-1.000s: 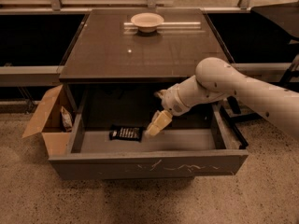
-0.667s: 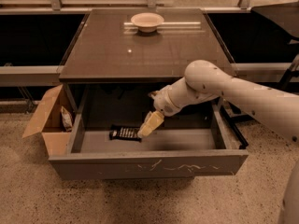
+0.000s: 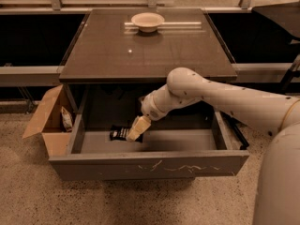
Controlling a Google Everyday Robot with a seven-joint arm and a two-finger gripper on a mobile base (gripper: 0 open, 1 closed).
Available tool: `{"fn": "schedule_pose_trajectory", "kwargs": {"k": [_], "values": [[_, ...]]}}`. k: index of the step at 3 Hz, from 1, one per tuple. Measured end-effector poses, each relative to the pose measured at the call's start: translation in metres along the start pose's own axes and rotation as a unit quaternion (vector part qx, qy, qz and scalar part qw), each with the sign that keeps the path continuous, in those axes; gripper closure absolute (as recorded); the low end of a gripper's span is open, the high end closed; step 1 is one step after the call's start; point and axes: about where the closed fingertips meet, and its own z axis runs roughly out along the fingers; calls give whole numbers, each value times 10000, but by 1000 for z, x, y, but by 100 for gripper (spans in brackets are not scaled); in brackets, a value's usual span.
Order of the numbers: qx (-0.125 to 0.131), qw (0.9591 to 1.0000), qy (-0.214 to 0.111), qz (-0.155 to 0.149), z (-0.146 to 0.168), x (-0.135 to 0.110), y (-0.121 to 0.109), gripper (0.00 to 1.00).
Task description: Pick rxbar chocolate from top drawer and place on counter
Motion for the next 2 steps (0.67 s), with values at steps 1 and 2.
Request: {"fn": "schedule_pose_trajectory", "kwargs": {"k": [1, 2], "values": [[-55, 9999, 115, -50, 22, -2, 3, 0], [-110, 9997, 188, -122, 41, -2, 7, 0]]}}
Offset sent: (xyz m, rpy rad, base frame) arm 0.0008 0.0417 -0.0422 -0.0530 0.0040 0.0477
